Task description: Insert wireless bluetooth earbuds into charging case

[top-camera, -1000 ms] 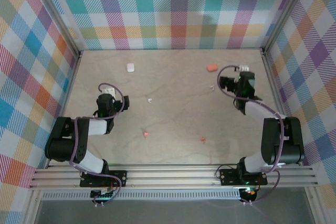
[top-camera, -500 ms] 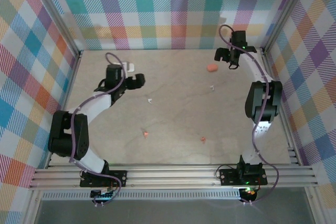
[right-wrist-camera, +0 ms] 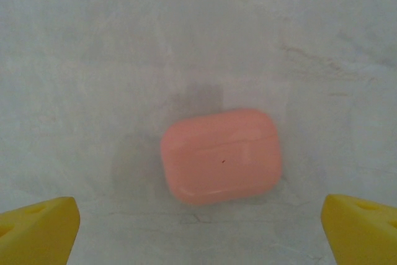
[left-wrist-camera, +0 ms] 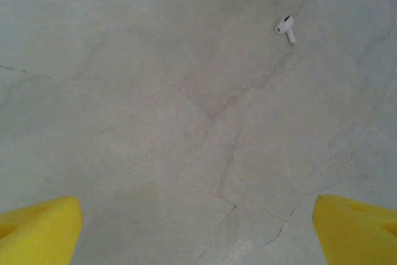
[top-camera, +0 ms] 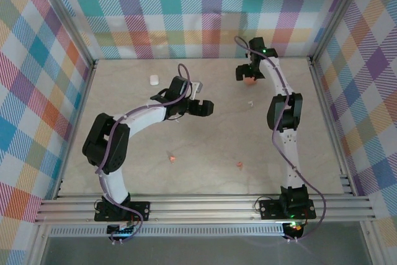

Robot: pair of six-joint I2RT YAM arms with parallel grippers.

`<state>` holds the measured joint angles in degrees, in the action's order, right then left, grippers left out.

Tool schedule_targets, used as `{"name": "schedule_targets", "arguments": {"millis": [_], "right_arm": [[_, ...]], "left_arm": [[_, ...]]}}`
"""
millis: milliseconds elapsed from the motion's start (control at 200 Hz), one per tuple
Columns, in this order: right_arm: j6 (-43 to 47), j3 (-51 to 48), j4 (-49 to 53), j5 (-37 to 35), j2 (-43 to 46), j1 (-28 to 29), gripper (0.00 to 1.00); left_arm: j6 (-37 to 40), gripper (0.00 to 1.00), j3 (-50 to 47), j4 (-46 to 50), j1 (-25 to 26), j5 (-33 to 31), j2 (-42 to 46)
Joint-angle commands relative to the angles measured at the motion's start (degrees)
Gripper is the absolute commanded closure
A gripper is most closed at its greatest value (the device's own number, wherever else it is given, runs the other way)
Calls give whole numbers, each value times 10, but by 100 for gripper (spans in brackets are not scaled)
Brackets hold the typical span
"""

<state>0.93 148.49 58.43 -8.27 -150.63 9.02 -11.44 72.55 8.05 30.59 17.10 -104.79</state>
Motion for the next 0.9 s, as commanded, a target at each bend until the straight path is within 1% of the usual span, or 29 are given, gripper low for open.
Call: {"name": "schedule_targets", "arguments": {"millis": [0, 130, 160, 340, 495, 590, 765, 820, 895], "right_arm": [[42, -3, 14, 16, -8, -5, 0], [43, -1, 11, 14, -25, -4, 0], [62, 0, 10, 12, -28, -5, 0], [71, 20, 7, -24, -52, -4, 0], [82, 25, -5, -6, -62, -4, 0], [90, 25, -11, 3, -63, -4, 8], [113, 25, -27, 2, -65, -3, 31], [117, 26, -27, 4, -63, -2, 36], [121, 25, -21, 10, -58, -1, 39]], "left_arm": [[-9, 5, 13, 14, 2, 29, -8], [-10, 3, 15, 14, 6, 34, -16], [-10, 2, 15, 14, 7, 34, -18], [-9, 0, 21, 15, 12, 42, -24], [-5, 0, 26, 17, 16, 51, -30], [-5, 0, 25, 17, 18, 49, -29], [-4, 0, 20, 18, 19, 48, -23], [-4, 0, 20, 19, 20, 48, -23], [-4, 0, 19, 20, 21, 48, -23]]}}
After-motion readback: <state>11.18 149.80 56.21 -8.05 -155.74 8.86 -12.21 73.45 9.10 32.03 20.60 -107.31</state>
